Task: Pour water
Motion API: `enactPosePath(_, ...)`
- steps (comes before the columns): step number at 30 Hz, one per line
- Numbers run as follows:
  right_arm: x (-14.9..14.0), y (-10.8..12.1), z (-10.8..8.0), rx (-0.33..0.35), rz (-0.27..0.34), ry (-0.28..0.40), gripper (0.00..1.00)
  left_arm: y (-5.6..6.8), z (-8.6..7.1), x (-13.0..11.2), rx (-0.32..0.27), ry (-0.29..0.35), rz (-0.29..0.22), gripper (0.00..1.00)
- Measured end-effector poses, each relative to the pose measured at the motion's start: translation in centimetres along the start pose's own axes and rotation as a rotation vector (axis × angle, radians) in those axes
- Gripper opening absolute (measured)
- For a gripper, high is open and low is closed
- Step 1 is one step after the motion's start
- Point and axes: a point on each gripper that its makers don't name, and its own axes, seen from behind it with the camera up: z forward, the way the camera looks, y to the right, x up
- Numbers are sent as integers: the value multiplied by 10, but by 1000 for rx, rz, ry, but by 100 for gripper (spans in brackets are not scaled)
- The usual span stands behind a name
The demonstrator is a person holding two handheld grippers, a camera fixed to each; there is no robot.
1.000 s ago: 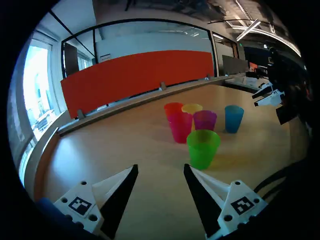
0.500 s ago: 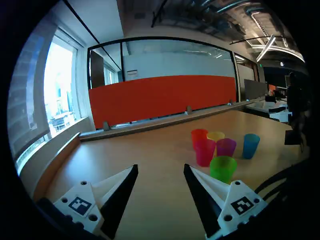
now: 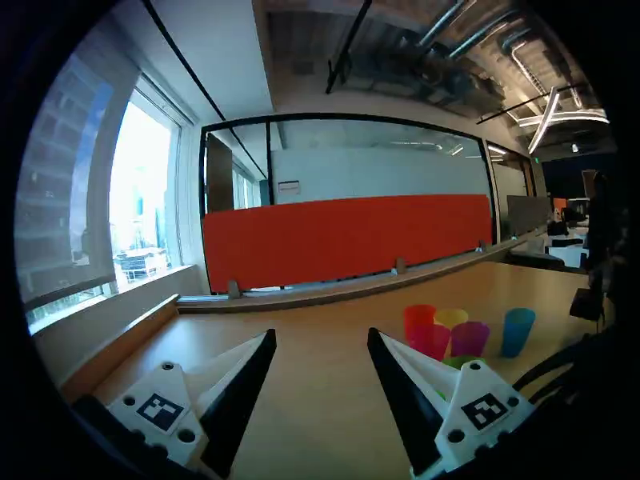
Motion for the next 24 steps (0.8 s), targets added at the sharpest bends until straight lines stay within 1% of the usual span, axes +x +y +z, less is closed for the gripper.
enactPosePath(2, 1, 1, 2, -12, 12, 12, 93, -1, 2, 3, 12, 20, -18, 84)
enactPosePath(5, 5, 1, 3, -20, 28, 36, 93, 0, 5, 1, 17, 31, -40, 84)
enactPosePath(9, 7, 1, 4, -23, 41, 48, 93, -2, 9, -2, 30, 31, -50, 84)
enactPosePath(14, 4, 1, 5, -31, 45, 39, 93, -8, 13, -6, 64, 31, -42, 84)
enactPosePath(20, -2, -4, 8, -30, 43, 20, 93, -5, 18, -4, 75, 49, -17, 84)
enactPosePath(24, -3, -7, 9, -34, 31, 9, 93, -4, 21, -4, 93, 63, -11, 84)
